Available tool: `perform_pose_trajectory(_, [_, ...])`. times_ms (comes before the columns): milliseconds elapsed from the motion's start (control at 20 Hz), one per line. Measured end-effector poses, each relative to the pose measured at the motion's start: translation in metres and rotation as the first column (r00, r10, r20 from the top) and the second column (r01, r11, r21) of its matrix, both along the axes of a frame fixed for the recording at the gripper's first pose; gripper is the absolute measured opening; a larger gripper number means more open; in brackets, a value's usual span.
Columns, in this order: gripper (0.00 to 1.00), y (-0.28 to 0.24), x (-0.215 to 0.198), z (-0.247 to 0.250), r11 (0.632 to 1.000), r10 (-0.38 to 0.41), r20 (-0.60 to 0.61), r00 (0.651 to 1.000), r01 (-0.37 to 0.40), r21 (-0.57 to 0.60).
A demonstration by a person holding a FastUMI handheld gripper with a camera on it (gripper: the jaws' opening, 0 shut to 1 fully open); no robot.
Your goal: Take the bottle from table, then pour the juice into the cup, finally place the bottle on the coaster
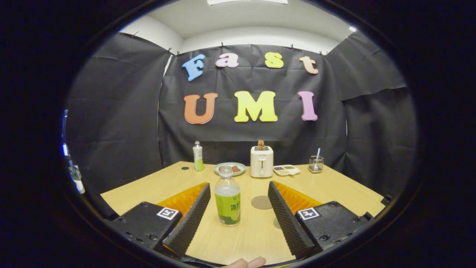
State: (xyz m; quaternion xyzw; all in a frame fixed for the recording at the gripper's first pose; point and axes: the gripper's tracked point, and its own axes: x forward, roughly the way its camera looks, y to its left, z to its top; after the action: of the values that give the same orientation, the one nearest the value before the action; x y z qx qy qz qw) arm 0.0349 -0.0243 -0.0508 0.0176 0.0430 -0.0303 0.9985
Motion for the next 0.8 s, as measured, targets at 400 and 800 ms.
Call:
perform_pose_trajectory(400, [1.0, 0.011, 0.044, -0.024, 1.0, 0.001, -0.008, 1.0, -0.001, 0.0])
perform_pose_trajectory(800, [1.0, 0.035, 0.093, -0.047, 1.0, 0.0, -0.045, 0.999, -0.001, -0.019])
